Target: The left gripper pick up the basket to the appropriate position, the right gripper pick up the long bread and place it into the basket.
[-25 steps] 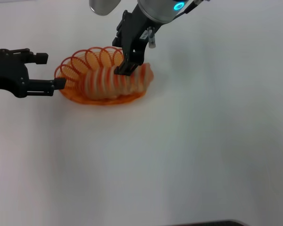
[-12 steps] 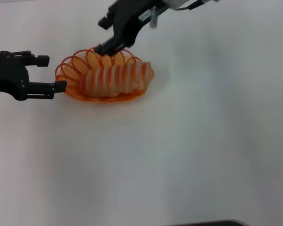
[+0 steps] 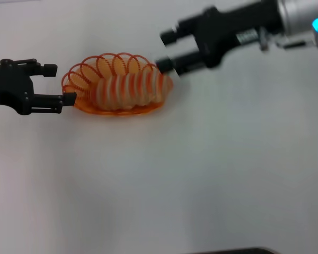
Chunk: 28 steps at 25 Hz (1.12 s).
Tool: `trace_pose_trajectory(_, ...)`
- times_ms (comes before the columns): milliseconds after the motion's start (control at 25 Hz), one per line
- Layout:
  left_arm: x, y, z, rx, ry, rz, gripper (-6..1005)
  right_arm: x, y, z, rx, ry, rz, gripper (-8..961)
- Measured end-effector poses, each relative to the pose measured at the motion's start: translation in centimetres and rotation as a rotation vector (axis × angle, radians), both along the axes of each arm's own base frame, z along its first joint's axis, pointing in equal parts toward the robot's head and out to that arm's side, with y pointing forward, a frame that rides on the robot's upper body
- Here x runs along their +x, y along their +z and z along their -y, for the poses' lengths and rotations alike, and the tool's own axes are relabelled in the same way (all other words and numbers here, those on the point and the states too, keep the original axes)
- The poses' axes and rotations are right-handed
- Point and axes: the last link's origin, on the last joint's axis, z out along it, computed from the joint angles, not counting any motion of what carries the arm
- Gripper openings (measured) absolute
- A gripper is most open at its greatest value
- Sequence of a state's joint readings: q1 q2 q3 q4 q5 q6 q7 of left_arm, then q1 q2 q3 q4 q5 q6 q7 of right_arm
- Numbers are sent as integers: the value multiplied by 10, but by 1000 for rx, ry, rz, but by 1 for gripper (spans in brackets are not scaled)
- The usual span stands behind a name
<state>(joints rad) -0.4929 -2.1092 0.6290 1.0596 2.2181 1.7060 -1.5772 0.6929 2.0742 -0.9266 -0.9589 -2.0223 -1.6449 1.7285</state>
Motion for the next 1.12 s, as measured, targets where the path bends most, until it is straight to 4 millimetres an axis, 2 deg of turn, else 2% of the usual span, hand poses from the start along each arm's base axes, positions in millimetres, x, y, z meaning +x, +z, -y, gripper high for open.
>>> trace_pose_trajectory(280, -8, 0, 7, -5, 31, 20, 854, 59, 3, 48, 31, 30, -70, 692)
trace_pose_trajectory(480, -14, -3, 14, -18, 62, 46, 854, 88, 5, 70, 73, 26, -70, 694)
trace_pose_trajectory(880, -21, -9, 22, -67, 90, 53, 854, 121, 2, 101, 109, -5, -60, 696)
trace_pose_trajectory(1120, -24, -11, 24, -80, 103, 41, 854, 131, 0, 105, 111, -16, -23, 694)
